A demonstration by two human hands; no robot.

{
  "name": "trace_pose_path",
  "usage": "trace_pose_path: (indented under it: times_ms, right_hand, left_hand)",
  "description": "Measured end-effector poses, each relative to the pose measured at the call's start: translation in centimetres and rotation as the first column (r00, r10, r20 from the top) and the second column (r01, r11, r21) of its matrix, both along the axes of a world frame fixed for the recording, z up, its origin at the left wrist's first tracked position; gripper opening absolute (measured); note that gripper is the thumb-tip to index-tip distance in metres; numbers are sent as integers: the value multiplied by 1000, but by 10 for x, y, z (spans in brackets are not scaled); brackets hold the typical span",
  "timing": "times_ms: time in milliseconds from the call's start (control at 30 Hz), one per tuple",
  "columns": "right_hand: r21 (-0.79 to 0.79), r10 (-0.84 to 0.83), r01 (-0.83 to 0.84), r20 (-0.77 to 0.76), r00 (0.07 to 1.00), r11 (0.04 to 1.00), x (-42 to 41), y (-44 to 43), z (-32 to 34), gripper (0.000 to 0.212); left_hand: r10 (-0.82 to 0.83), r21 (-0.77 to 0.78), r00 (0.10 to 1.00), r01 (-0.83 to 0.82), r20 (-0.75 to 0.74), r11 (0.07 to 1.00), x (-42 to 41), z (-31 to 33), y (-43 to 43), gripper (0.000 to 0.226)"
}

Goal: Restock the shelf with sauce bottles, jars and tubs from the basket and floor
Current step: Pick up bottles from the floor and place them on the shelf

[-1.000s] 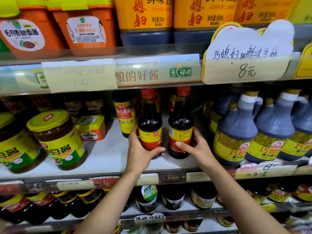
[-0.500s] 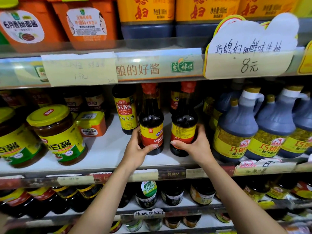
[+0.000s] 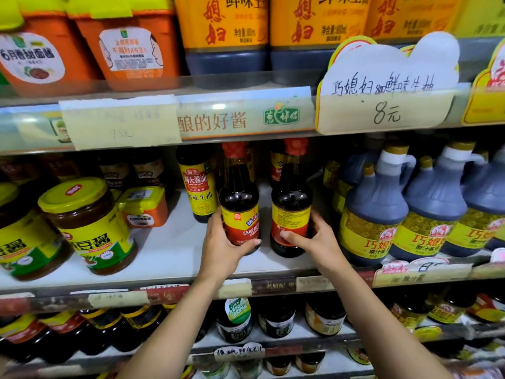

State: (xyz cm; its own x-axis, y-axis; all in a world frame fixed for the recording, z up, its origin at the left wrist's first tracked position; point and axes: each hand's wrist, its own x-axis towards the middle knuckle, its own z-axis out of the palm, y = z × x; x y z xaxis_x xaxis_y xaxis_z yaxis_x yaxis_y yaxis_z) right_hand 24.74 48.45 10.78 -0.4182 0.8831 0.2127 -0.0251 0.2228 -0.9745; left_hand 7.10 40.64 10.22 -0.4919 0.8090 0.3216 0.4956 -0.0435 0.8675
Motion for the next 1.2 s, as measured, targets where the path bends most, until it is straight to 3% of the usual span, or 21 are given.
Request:
trace_pose_path:
  times_ms: [200, 433, 567, 700, 800, 1000, 1133, 1200]
  right_hand:
    - [4, -61, 61, 26, 998, 998, -4, 0, -2, 67]
    - [106, -179, 165, 141, 974, 981, -11, -4, 1, 63]
    - [107, -158, 144, 136, 978, 984, -9, -5, 2, 69]
    - [-5, -14, 14, -14, 1000, 1000, -1, -3, 2, 56]
    - [-31, 4, -5, -42, 999, 1000, 0, -1, 0, 49]
    - [-21, -20, 20, -28, 999, 1000, -4, -1, -2, 65]
    - [23, -70, 70, 28, 997, 997, -6, -2, -1, 56]
    - [46, -118, 115, 65, 991, 992, -8, -2, -1, 61]
  left_hand:
    - [-76, -25, 981, 82, 180, 996, -7, -2, -4, 87]
    - [-193, 65, 905, 182, 379, 981, -17, -5, -2, 76]
    - [-193, 56, 914, 185, 357, 981, -13, -1, -3, 77]
    - [-123, 46, 959, 115, 254, 992, -5, 3, -1, 82]
    - [-76, 29, 976, 71, 202, 997, -4, 2, -2, 82]
    - [-128, 25, 949, 126, 288, 992, -12, 0, -5, 76]
    - [-160, 45, 920, 154, 357, 987, -15, -1, -5, 72]
    - [-162, 45, 911, 157, 379, 987, -14, 0, -5, 71]
